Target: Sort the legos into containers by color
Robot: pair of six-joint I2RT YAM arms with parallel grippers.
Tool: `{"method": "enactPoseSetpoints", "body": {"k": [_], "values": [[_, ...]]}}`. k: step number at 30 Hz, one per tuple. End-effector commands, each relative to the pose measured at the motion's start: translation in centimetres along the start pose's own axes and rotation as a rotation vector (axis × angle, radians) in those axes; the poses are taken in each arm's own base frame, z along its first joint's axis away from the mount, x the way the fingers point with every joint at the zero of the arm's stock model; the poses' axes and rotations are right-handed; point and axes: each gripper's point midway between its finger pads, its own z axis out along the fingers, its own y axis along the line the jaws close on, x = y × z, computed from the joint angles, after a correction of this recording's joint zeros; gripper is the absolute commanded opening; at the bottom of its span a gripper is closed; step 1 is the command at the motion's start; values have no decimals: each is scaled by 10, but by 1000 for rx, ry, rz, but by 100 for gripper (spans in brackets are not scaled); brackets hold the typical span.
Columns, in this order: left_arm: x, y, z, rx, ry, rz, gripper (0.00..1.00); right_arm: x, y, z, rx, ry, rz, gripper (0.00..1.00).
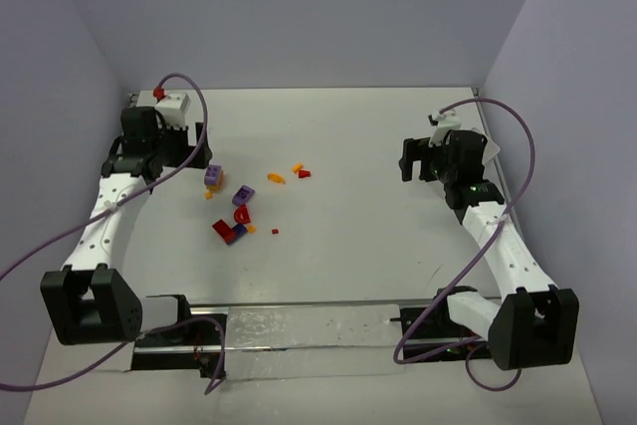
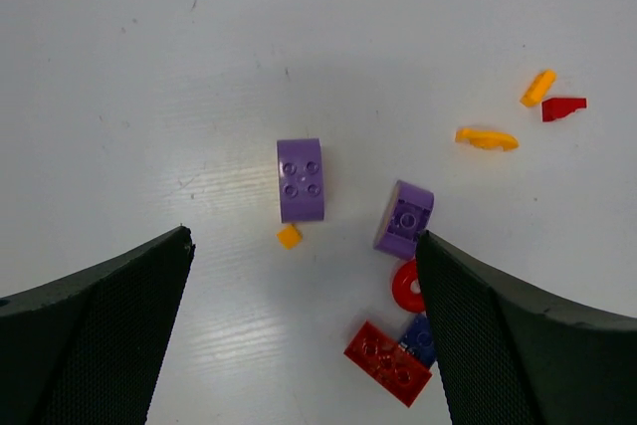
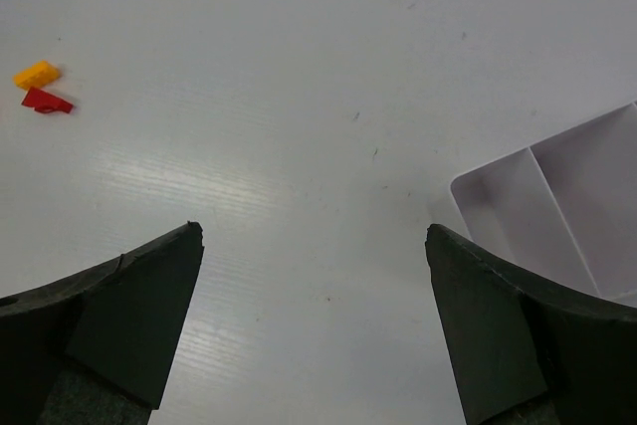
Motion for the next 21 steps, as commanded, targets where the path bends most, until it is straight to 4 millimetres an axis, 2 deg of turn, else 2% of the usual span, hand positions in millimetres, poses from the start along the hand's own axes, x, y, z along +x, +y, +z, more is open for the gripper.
{"method": "enactPoseSetpoints", "body": {"k": [1,3,6,8,12,21], "values": [[-20,-7,16,-15,53,0,99,-11,7,3,-48,-3,-38,100],[-17,-11,27,-25,114,-1,99,-7,8,6,-57,23,-37,100],[-9,-17,48,-14,188,3,87,-5,9,10,-63,46,-35,100],[3,-14,62,-37,252,4,80,-3,9,12,-66,52,-37,100],[27,-13,81,-57,358,-50,79,1,9,13,-73,68,-42,100],[61,-7,93,-90,496,-66,74,6,12,17,-91,91,-40,100]]}}
